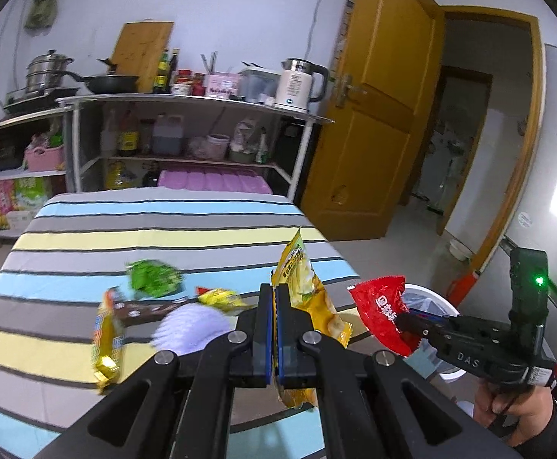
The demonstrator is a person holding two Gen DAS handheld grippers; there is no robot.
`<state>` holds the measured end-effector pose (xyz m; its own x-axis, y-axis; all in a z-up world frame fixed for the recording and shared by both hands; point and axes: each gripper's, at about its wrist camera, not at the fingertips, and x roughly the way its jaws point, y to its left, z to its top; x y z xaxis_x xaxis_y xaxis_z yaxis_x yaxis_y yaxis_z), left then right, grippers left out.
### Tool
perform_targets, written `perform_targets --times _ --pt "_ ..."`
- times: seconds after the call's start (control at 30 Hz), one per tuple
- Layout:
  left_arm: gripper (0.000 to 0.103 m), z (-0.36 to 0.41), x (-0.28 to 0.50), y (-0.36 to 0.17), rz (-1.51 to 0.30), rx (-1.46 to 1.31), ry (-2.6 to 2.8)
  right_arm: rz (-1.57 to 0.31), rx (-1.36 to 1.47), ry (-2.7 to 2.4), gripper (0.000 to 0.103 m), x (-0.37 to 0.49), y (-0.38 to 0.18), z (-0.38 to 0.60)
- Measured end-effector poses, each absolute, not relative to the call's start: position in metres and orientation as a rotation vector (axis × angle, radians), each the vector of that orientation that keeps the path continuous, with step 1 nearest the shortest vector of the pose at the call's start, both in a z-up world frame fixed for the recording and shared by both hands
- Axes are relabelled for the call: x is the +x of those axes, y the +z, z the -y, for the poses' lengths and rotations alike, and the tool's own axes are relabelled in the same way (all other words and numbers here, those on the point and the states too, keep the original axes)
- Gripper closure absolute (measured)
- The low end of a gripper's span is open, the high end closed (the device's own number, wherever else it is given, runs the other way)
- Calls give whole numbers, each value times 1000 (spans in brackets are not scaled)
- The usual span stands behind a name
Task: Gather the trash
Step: 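Carry the yellow wrapper and red chip bag over the bin and open both tools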
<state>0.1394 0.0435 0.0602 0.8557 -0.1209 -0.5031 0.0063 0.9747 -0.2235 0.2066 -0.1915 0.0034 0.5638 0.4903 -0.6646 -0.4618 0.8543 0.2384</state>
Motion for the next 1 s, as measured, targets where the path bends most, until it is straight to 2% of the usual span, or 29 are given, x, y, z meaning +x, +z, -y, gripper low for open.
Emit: perform_targets --times 0.53,1.0 --pt "102 70 207 56 -581 -135 -256 -768 135 325 89 208 3 307" --pt "102 144 252 35 -628 -103 -353 -796 179 208 89 211 -14 363"
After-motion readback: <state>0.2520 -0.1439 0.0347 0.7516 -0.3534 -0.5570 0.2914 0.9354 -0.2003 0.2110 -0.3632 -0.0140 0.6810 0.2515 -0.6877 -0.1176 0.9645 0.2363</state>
